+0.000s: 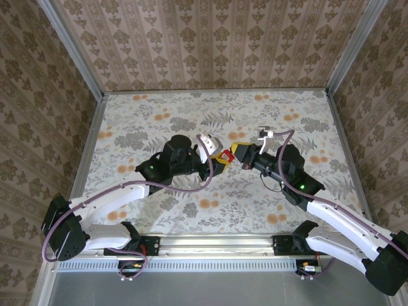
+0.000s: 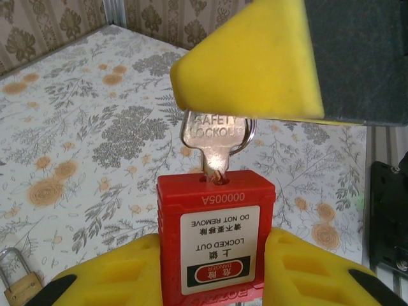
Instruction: Unlock with the key
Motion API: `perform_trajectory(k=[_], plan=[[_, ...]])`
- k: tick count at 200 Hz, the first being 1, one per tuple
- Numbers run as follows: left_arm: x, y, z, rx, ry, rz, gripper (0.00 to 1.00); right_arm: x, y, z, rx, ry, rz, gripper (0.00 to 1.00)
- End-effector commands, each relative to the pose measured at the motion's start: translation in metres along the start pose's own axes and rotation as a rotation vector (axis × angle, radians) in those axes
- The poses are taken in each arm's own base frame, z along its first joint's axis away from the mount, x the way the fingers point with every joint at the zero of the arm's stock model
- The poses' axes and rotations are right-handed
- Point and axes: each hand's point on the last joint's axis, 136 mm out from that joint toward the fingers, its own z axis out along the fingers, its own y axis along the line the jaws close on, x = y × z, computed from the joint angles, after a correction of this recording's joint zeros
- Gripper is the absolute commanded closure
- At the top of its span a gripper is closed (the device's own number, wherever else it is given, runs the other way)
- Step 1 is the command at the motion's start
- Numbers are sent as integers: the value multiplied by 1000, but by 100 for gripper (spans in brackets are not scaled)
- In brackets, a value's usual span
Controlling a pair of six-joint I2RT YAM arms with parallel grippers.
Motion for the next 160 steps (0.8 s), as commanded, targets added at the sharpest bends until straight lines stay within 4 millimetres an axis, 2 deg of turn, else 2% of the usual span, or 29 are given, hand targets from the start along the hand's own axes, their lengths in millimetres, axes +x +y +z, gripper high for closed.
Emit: perform_trajectory(k=[1, 84, 123, 160], plan=[[-136, -17, -36, 6, -464, 167, 65, 79, -8, -8, 26, 329, 63, 100], [-121, -13, -20, -25, -424, 173, 48, 59, 9, -13, 29, 288, 33, 100], [-114, -13, -15, -27, -413, 166, 47, 57, 7, -13, 44, 275, 27, 100], [-108, -11, -16, -45, -394, 166, 38, 49, 1, -16, 91, 239, 3, 100]])
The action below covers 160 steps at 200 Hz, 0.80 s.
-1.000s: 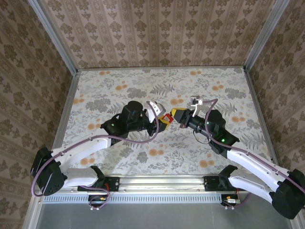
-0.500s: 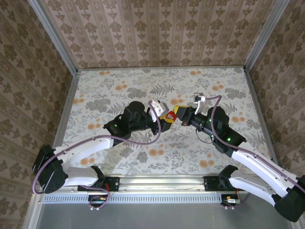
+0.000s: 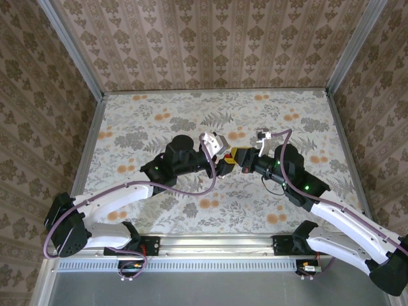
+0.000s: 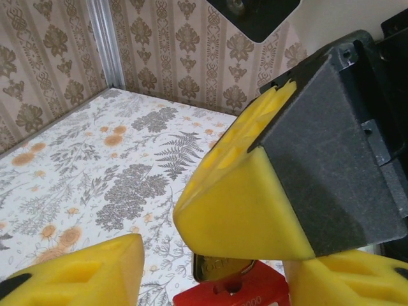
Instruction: Unlock with the key
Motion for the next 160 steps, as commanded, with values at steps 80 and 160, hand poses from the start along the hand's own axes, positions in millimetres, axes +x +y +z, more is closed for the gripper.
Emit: perform_trajectory(k=[80, 160], plan=[[-45, 9, -19, -85, -149, 38, 21, 19, -19, 2, 124, 91, -63, 100], [-6, -9, -17, 6, -9, -15, 17, 3, -26, 7, 186, 37, -112, 100]])
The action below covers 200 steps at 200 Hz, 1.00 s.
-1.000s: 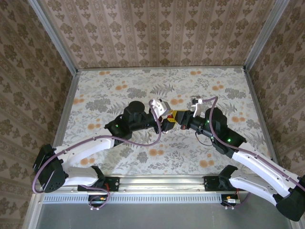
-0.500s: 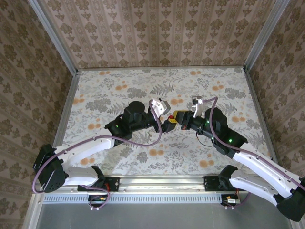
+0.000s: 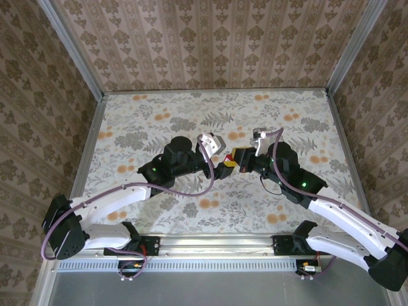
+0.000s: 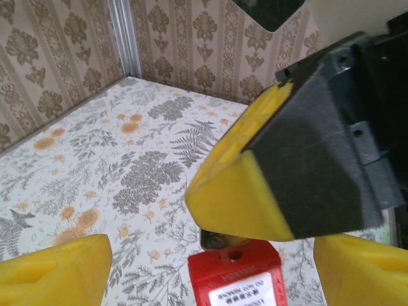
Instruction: Unlock with the key
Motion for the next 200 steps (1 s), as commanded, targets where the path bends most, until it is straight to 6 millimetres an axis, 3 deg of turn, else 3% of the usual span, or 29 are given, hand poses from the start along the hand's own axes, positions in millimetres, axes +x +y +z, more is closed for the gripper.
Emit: perform_trajectory(k=[1, 82, 121, 145, 172, 200], plan=[[-17, -12, -11, 45, -48, -10, 17, -1, -6, 1, 51, 3, -42, 100], [24, -1, 0, -62, 51, -65, 6, -12, -3, 0, 50, -32, -40, 100], [30, -7, 13, -59, 54, -89, 0, -14, 0, -1, 40, -34, -34, 100], [36, 0, 20, -116, 72, -80, 0, -15, 3, -3, 26, -39, -27, 100], [41, 6, 25, -148, 81, -80, 6, -16, 4, -6, 21, -44, -15, 100], [44, 3, 31, -125, 82, -88, 23, -15, 3, -8, 20, -47, -6, 100]])
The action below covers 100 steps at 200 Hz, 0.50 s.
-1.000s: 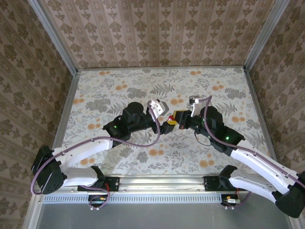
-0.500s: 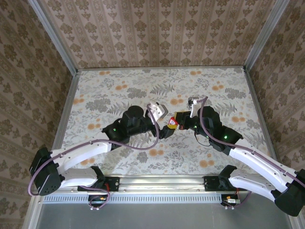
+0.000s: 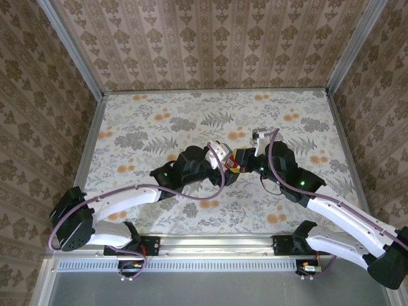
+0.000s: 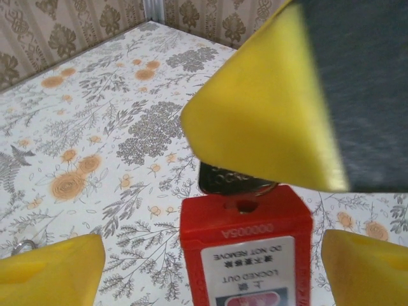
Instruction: Unlock with the key
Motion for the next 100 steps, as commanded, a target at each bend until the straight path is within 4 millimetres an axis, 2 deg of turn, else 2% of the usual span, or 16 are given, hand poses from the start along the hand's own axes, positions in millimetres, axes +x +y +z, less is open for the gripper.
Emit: perform_trajectory(k=[1, 10, 23, 63, 85, 100], plan=[[-8, -1, 4, -4, -35, -10, 24, -17, 13, -11, -41, -56, 23, 100], [-7, -1, 5, -2, -36, -7, 34, -16, 13, -11, -44, -56, 30, 100], [-9, -1, 5, -1, -41, 1, 42, -15, 13, -11, -48, -52, 36, 100], [-16, 2, -1, -28, -64, 42, 62, -9, 13, -9, -60, -43, 58, 100], [-19, 5, -5, -48, -62, 79, 70, -7, 11, -8, -57, -41, 69, 100], [-20, 8, -7, -63, -37, 119, 73, -9, 9, -10, -46, -43, 75, 84]])
